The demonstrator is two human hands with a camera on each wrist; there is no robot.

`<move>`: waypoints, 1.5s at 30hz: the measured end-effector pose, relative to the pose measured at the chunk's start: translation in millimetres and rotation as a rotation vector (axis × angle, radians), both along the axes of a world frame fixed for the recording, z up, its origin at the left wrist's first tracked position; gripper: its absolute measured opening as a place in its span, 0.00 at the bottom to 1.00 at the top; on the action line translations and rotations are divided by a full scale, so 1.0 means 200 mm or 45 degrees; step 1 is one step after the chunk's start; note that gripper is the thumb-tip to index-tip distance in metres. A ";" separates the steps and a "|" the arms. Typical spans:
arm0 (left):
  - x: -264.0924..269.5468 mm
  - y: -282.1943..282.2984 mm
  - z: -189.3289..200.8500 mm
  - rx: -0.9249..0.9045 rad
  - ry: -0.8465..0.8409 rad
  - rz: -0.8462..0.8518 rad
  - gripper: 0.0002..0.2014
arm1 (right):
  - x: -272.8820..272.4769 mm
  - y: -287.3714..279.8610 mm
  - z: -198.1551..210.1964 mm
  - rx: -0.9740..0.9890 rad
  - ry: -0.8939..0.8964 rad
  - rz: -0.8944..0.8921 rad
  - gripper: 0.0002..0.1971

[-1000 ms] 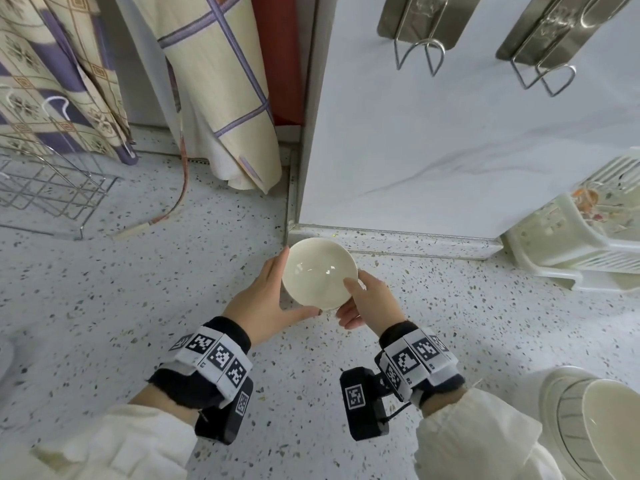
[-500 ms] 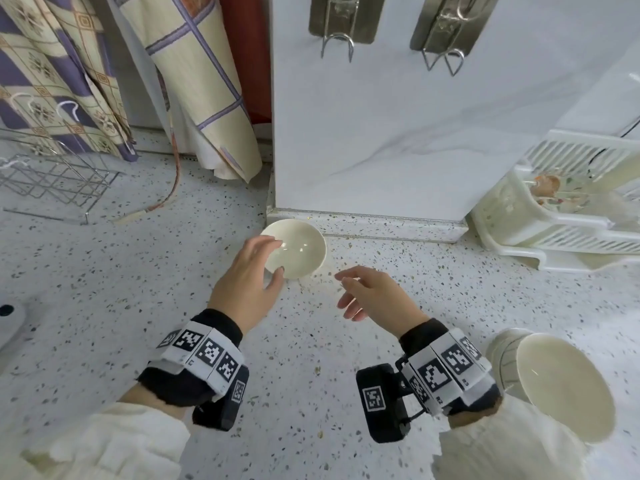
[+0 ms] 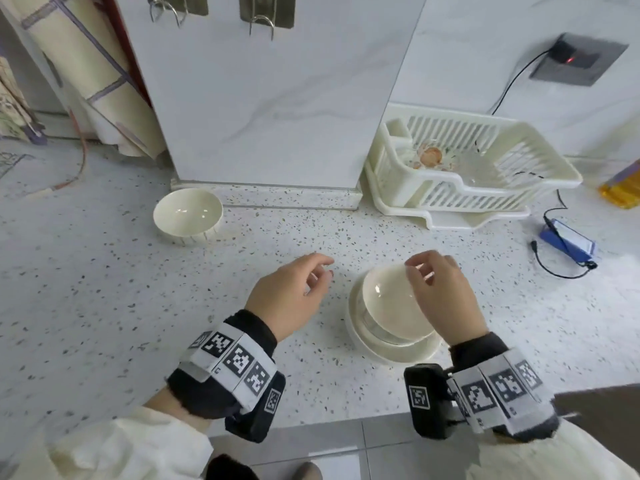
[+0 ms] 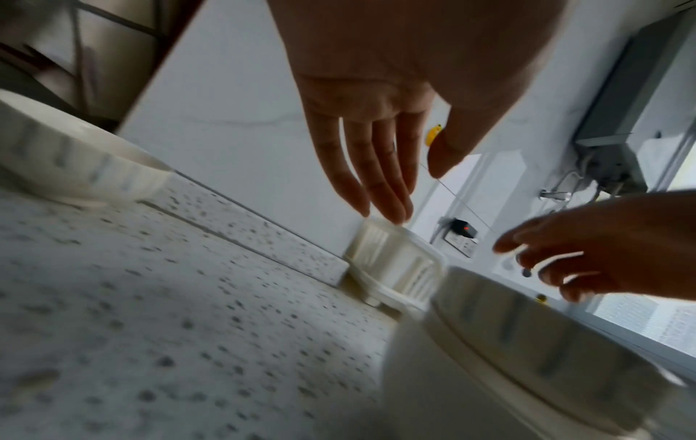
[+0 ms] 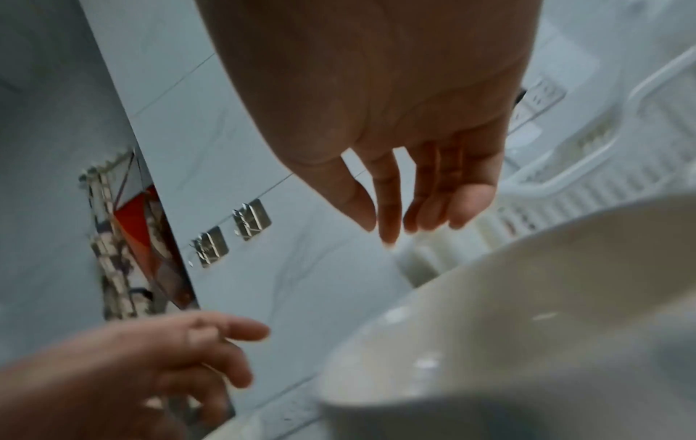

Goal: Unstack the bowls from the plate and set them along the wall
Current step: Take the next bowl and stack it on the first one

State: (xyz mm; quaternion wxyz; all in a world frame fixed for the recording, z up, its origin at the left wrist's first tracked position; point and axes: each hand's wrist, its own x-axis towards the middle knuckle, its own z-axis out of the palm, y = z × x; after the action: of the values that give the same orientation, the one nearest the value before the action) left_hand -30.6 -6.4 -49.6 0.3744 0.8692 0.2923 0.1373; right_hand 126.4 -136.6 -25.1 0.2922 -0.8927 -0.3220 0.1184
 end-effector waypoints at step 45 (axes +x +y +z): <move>-0.50 0.65 -0.10 -0.274 -0.160 0.419 0.25 | -0.46 0.83 -0.14 0.231 0.737 0.300 0.23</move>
State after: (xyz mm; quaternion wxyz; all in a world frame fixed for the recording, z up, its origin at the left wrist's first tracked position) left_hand -130.4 123.1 -68.7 0.4550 0.7546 0.4193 0.2184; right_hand 35.2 30.3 -53.3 0.4342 -0.7489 -0.3357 0.3713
